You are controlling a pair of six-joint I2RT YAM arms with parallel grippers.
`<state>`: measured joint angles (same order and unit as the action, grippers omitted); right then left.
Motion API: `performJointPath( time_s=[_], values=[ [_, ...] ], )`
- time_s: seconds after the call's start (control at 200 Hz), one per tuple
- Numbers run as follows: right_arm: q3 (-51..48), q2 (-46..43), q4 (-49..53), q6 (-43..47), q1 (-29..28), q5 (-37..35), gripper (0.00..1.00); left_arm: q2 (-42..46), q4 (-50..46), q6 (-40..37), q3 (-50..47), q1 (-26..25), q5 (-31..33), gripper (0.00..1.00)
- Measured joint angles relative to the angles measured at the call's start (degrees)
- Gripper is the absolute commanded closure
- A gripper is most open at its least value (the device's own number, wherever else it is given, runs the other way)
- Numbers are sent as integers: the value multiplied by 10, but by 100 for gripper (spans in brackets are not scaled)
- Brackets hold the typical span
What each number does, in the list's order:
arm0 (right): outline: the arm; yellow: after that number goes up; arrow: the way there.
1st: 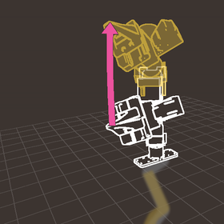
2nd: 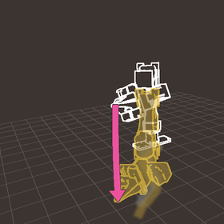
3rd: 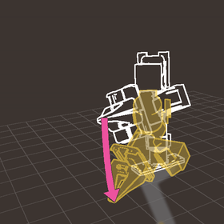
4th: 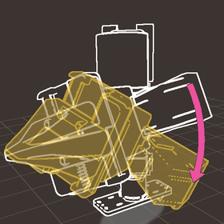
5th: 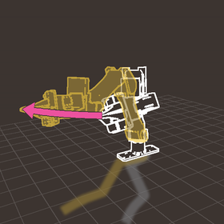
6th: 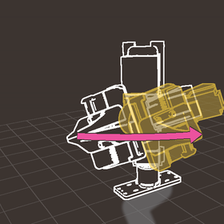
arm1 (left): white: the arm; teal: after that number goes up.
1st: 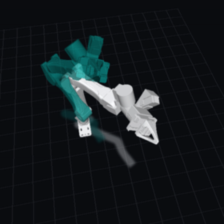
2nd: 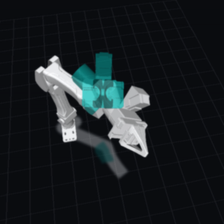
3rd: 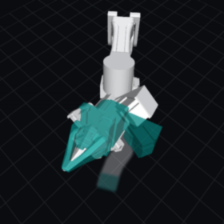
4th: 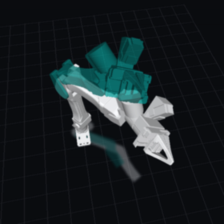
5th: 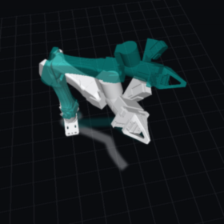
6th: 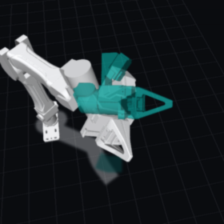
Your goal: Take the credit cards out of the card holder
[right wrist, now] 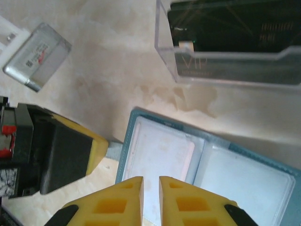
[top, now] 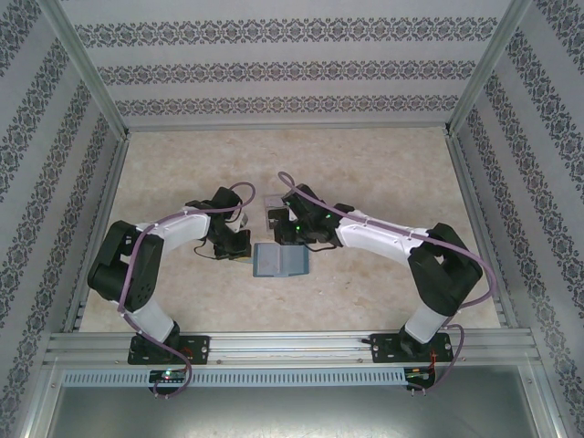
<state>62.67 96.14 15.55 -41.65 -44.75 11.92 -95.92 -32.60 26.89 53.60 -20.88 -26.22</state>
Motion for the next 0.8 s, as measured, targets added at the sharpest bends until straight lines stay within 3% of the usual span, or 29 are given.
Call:
performJointPath(
  time_s=[0.335, 0.799],
  values=[
    [-15, 6, -35, -76, -14, 32, 79, -13, 4, 0, -5, 0, 5, 94],
    [6, 89, -56, -125, -43, 69, 71, -4, 23, 1, -21, 4, -7, 94]
  ],
)
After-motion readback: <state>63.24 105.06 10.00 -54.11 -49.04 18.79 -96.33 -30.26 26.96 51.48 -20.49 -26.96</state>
